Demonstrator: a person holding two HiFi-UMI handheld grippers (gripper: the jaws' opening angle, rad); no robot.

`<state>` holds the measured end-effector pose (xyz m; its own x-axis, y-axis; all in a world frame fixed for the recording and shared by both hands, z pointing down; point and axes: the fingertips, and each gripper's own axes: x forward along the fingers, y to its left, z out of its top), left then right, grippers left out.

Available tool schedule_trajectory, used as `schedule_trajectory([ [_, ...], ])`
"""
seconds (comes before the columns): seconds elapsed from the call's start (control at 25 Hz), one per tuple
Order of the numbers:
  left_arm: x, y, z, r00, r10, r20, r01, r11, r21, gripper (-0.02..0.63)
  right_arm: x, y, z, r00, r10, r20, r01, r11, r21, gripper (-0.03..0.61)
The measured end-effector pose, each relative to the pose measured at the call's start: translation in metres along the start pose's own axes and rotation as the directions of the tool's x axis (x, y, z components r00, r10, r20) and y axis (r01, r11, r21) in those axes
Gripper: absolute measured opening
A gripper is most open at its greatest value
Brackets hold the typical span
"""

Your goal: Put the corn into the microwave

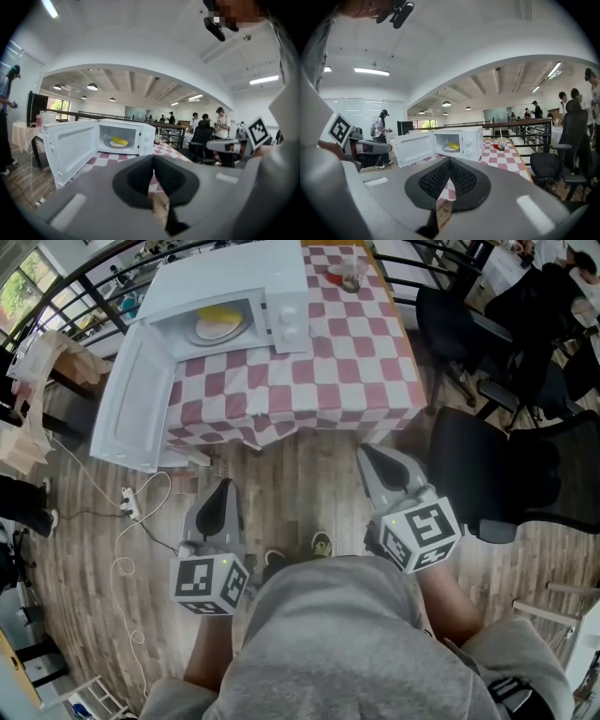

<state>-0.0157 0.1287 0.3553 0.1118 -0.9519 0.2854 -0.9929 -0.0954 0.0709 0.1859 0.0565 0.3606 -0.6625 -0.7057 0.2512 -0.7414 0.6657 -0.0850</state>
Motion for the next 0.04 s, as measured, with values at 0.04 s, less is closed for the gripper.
schedule_trajectory([
  [0.04,0.0011,-0.0021,0.0026,1.0,-0.008,0.004,0.008,1.0,-0.018,0.011,-0.0008,-0.0015,0.0017,1.0,0.002,0.001,-0.002,1.0,-0.001,-0.002],
])
